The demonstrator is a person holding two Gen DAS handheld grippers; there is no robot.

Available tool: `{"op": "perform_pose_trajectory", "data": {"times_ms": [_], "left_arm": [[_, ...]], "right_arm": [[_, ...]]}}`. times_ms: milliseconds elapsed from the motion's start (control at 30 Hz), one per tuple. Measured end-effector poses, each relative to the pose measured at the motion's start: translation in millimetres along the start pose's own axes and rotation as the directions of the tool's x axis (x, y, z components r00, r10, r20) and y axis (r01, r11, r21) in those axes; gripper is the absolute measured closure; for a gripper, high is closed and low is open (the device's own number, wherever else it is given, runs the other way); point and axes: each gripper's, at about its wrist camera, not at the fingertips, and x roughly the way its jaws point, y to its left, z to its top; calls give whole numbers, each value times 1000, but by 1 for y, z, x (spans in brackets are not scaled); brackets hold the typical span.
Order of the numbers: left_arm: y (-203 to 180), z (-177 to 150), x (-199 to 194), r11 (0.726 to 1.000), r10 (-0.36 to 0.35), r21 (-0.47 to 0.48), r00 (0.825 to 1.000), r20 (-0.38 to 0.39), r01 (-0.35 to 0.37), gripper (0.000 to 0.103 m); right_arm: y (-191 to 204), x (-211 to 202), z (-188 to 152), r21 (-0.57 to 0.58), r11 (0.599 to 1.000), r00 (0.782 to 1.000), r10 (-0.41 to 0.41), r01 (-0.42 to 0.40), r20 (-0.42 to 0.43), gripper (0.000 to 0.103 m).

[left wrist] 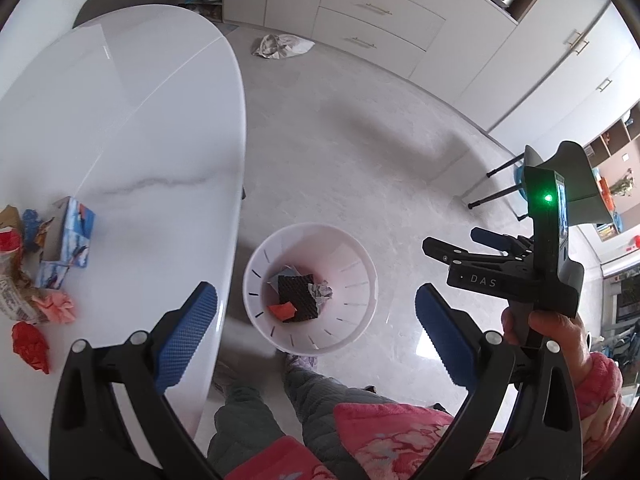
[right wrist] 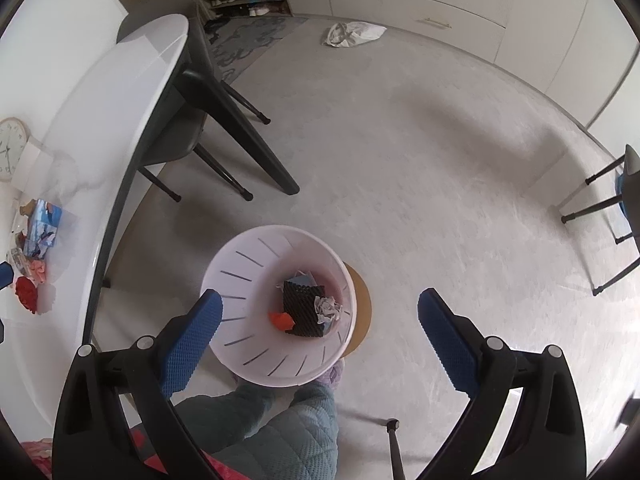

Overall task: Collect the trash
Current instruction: 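Move both tools back over the table toward the remaining trash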

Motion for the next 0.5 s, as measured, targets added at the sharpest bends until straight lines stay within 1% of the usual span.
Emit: {"op": "perform_pose_trajectory", "data": {"times_ms": [300, 500], "left_arm": [[21, -4, -16, 998, 26, -57, 999, 22, -25, 8], [53, -13, -35, 989, 72, -132, 996, 53, -65, 8]], "right_arm": [[27, -2, 10, -46, 999, 1000, 17, -17, 2, 5], [64, -9, 16, -104, 994, 999, 39, -37, 13, 5]]}}
